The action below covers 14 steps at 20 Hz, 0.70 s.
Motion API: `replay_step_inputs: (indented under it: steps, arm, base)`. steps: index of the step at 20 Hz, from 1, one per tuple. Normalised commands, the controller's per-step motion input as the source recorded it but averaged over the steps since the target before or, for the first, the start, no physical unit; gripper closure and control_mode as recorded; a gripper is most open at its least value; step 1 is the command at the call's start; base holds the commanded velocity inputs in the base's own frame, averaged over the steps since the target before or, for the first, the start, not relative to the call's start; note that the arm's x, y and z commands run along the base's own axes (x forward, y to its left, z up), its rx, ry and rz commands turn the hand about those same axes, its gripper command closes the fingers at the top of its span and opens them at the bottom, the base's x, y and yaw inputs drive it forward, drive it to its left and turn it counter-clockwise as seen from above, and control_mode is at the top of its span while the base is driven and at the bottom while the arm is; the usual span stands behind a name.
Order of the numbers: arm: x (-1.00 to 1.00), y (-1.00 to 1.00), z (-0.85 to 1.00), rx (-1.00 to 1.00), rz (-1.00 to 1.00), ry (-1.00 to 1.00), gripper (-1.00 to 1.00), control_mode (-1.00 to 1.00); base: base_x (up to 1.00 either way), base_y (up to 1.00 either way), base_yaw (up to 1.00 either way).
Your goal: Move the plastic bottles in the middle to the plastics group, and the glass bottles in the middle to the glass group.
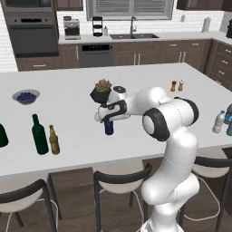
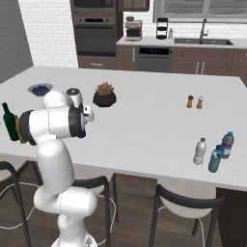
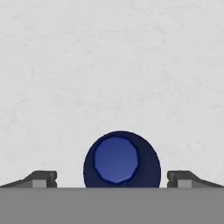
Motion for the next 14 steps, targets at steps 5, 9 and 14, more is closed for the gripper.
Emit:
replay_step_inputs:
  steps: [5,9,14]
  arm:
    - [0.0,0.0,-0.02,0.0,0.01,0.0,-1.0,-1.0]
    - [0.0,0.0,0.0,0.0,0.0,0.0,-1.0,-1.0]
    - [0.0,0.0,0.0,0.0,0.0,0.0,1.0,-1.0]
  base:
    - [0.0,0.0,0.0]
    - [0.0,0.0,0.0]
    - [0.0,0.0,0.0]
